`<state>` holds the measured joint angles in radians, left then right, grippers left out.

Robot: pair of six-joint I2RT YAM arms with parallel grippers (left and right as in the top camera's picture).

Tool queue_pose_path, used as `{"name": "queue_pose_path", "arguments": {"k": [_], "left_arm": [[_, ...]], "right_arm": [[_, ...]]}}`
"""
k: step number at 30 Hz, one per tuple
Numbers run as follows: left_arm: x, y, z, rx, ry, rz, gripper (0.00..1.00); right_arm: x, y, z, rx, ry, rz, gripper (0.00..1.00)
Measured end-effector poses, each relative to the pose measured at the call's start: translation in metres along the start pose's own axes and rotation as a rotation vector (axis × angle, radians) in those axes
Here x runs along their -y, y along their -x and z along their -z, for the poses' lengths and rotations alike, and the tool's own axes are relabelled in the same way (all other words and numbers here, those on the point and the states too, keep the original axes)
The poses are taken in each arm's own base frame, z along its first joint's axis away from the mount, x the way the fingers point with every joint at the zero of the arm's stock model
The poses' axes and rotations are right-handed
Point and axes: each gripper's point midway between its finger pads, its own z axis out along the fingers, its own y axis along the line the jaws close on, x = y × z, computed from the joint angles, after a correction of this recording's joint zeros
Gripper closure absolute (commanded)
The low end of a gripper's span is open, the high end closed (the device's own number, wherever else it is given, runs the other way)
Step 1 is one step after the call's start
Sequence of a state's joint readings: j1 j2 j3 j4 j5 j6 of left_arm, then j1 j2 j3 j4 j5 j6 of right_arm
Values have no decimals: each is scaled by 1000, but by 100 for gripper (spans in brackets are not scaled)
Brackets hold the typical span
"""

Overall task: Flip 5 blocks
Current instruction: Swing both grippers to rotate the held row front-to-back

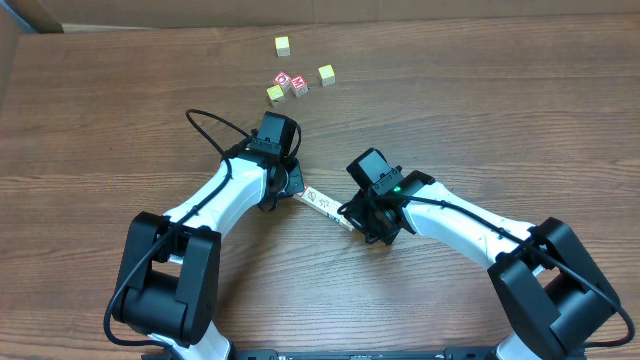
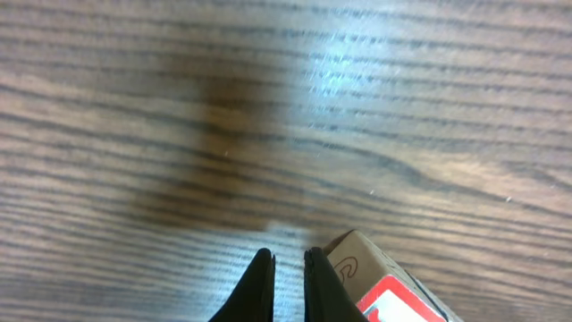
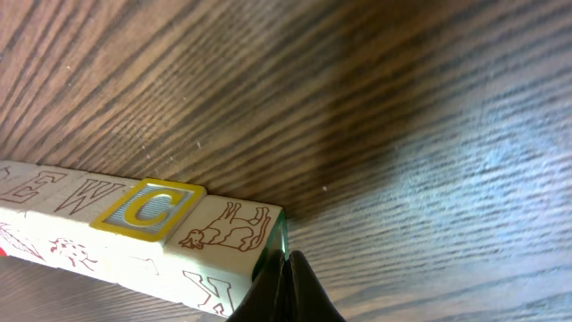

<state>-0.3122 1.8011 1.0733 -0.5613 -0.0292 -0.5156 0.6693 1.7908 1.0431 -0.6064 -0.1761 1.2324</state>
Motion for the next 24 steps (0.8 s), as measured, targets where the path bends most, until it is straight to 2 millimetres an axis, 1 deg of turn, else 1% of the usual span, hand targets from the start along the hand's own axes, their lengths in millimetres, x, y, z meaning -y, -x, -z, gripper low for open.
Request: {"name": "queue_pose_path", "arguments": {"k": [9, 19, 24], "left_arm": [[5, 9, 0, 34, -21, 1, 93], [14, 19, 2, 72, -59, 2, 93], [18, 24, 3, 88, -78, 2, 93]], "right_arm": [[-3, -7, 0, -28, 9, -82, 96], [-10, -36, -5, -62, 10, -159, 96], [-19, -50, -6, -79, 34, -197, 95]]}}
